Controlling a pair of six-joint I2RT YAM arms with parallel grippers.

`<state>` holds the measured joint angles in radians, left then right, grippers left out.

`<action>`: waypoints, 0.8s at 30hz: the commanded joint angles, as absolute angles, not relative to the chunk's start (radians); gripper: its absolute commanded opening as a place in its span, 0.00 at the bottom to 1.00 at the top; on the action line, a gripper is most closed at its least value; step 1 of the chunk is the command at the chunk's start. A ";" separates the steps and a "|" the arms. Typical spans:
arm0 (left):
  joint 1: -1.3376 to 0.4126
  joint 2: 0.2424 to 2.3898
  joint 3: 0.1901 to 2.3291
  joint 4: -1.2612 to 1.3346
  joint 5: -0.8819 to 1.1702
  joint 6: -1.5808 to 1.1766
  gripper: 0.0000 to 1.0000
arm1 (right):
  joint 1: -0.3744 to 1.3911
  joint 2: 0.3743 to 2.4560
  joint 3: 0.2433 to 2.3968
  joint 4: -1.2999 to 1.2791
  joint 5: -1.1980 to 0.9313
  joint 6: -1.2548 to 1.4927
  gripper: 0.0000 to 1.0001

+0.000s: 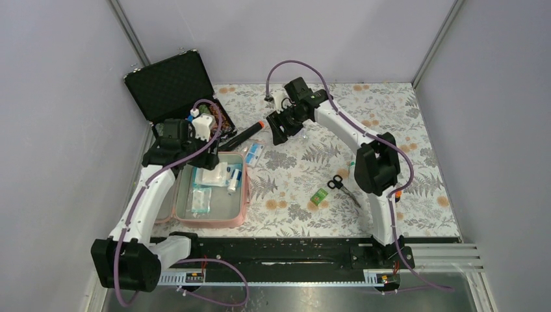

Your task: Organize the medicine kit

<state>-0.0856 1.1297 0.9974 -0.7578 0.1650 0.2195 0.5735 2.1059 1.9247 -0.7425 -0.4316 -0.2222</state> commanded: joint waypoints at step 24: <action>-0.400 1.916 1.499 -0.501 -0.028 0.003 0.59 | 0.448 1.269 1.391 -0.870 -0.295 -0.130 0.77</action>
